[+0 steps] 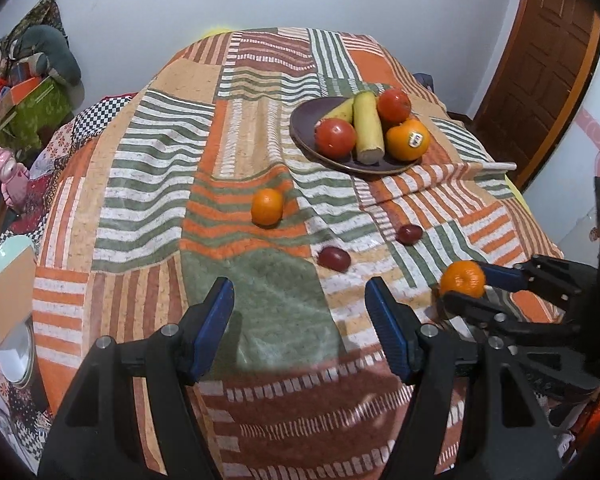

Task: Organize fruits
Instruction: 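Grasp a small mandarin with the left tool while the right tool grasps another mandarin, then carry both mandarins over the purple plate and open both tools to release them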

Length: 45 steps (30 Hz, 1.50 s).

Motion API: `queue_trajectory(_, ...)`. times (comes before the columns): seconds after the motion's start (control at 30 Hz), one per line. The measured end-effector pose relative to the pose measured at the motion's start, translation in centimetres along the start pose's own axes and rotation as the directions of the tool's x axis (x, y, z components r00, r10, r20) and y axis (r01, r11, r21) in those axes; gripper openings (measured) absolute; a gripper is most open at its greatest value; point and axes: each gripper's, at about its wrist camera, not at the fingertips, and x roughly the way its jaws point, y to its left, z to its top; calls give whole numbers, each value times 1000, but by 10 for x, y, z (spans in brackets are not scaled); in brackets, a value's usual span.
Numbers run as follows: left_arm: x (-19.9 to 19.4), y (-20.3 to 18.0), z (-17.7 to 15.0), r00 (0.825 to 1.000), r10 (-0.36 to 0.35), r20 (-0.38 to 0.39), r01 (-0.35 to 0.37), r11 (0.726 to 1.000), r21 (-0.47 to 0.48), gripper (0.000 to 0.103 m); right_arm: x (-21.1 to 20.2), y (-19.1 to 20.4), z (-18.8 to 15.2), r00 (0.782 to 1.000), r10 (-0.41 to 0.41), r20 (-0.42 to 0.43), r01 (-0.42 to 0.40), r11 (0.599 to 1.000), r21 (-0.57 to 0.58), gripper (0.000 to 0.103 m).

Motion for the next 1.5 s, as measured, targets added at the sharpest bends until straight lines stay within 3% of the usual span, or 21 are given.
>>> queue_trajectory(0.3,38,17,36,1000,12,-14,-13,999,-48,67,-8,-33,32,998,-29,64,26,998,55,35)
queue_trajectory(0.77,114,37,58,994,-19,-108,11,997,-77,33,10,-73,55,997,-55,53,50,993,106,35)
queue_trajectory(1.1,104,33,61,997,-6,-73,2,999,-45,31,11,-83,68,996,-58,67,51,993,107,35)
queue_trajectory(1.5,56,15,108,997,-4,76,3,1000,10,31,-1,-89,119,985,-63,162,50,995,83,35)
